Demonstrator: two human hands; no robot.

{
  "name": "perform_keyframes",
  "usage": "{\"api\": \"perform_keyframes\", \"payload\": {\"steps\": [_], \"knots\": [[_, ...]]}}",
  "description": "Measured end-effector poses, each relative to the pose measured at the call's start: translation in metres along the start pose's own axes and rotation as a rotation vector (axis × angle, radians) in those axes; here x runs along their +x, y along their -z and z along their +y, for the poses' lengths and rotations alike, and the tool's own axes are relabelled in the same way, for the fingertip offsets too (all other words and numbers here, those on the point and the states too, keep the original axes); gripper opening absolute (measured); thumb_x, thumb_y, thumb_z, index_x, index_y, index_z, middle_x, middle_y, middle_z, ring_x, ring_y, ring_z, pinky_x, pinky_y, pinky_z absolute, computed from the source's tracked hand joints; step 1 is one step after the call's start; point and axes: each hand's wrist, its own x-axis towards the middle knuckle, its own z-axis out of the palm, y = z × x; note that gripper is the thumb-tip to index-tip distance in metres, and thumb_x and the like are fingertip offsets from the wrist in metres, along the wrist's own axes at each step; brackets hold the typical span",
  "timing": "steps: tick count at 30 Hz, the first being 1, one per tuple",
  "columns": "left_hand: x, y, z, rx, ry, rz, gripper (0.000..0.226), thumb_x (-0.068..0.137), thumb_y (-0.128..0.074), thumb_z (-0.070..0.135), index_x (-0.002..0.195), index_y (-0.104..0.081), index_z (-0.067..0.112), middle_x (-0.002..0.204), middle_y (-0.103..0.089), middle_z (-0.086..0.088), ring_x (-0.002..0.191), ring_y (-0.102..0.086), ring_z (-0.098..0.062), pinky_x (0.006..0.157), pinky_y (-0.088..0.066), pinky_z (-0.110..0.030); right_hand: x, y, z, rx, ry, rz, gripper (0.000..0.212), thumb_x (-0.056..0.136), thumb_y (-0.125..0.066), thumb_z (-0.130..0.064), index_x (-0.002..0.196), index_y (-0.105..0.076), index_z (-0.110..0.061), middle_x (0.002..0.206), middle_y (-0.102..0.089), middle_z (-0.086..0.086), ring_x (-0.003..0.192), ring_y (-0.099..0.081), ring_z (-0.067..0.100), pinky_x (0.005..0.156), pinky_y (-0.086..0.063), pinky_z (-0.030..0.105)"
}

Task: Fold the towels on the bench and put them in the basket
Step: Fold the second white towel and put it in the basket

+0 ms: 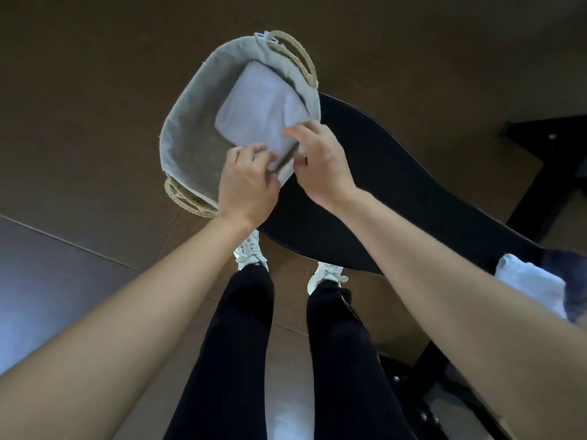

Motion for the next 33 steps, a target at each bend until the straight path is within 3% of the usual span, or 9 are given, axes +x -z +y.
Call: {"api": "perform_keyframes", "payload": {"steps": [2,4,7,11,14,17,23,27,33], "knots": [[-0.019,-0.005,0.022,-0.032,-0.069,0.058,0.024,0.088,-0.063,0.013,0.109,-0.075,0.013,0.113,-0.07,-0.004,0.108,-0.055,-0.031,0.094,-0.046,-0.032,-0.037,-0.001,0.013,0.071,-0.076,0.144,0.038,0.084,-0.06,0.01,0.115,-0.069,-0.009,0.111,-0.065,0.005,0.099,-0.06,0.023,0.083,-0.052,0.032],[-0.038,-0.011,0.049,-0.119,-0.063,-0.021,0.022,0.089,-0.064,0.013,0.107,-0.075,0.016,0.109,-0.071,0.0,0.106,-0.057,-0.024,0.093,-0.044,-0.025,-0.08,0.001,0.026,0.143,-0.207,0.194,0.034,0.086,-0.062,0.007,0.113,-0.071,-0.011,0.11,-0.065,0.002,0.098,-0.061,0.018,0.084,-0.054,0.031],[-0.063,-0.027,0.081,-0.265,0.02,-0.288,0.019,0.094,-0.064,0.014,0.108,-0.076,0.019,0.107,-0.073,0.006,0.103,-0.065,-0.012,0.096,-0.053,-0.033,-0.149,0.006,0.048,0.249,-0.437,0.139,0.03,0.089,-0.063,0.003,0.112,-0.072,-0.014,0.11,-0.065,-0.002,0.099,-0.062,0.016,0.087,-0.056,0.037],[-0.094,-0.05,0.123,-0.322,0.077,-0.506,0.017,0.097,-0.064,0.017,0.104,-0.077,0.026,0.099,-0.074,0.017,0.095,-0.067,0.003,0.089,-0.056,-0.026,-0.231,0.027,0.078,0.355,-0.71,0.073,0.019,0.094,-0.064,-0.008,0.107,-0.073,-0.019,0.099,-0.07,-0.007,0.089,-0.063,0.01,0.089,-0.054,0.035],[-0.106,-0.067,0.158,-0.313,0.074,-0.626,0.016,0.098,-0.064,0.019,0.1,-0.077,0.029,0.097,-0.074,0.019,0.094,-0.067,0.005,0.088,-0.056,-0.024,-0.282,0.049,0.099,0.425,-0.923,0.137,0.013,0.095,-0.066,-0.019,0.103,-0.074,-0.025,0.093,-0.071,-0.013,0.088,-0.065,0.003,0.088,-0.054,0.028],[-0.108,-0.083,0.204,-0.282,0.012,-0.711,0.016,0.098,-0.063,0.022,0.101,-0.078,0.029,0.097,-0.075,0.017,0.095,-0.068,0.003,0.088,-0.056,-0.026,-0.323,0.077,0.118,0.484,-1.1,0.284,0.01,0.094,-0.065,-0.024,0.098,-0.074,-0.027,0.092,-0.072,-0.012,0.09,-0.066,0.005,0.088,-0.056,0.032],[-0.106,-0.136,0.306,-0.225,-0.096,-0.836,0.016,0.101,-0.063,0.025,0.108,-0.077,0.025,0.101,-0.073,0.014,0.101,-0.067,-0.004,0.092,-0.054,-0.029,-0.387,0.13,0.188,0.503,-1.238,0.545,0.008,0.093,-0.068,-0.019,0.096,-0.073,-0.024,0.09,-0.071,-0.011,0.09,-0.066,0.007,0.087,-0.054,0.027],[-0.105,-0.193,0.36,-0.17,-0.118,-0.868,0.017,0.102,-0.062,0.025,0.113,-0.076,0.024,0.107,-0.072,0.012,0.106,-0.066,-0.006,0.093,-0.052,-0.028,-0.425,0.154,0.26,0.501,-1.324,0.693,0.014,0.094,-0.067,-0.016,0.107,-0.072,-0.018,0.098,-0.07,-0.004,0.095,-0.064,0.014,0.094,-0.053,0.034],[-0.123,-0.279,0.414,-0.137,-0.018,-0.856,0.022,0.1,-0.061,0.023,0.117,-0.074,0.021,0.117,-0.072,0.008,0.113,-0.065,-0.011,0.1,-0.052,-0.032,-0.456,0.175,0.362,0.547,-1.316,0.657,0.04,0.094,-0.071,-0.021,0.132,-0.057,-0.022,0.128,-0.053,0.0,0.109,-0.061,0.015,0.091,-0.05,0.025]]}}
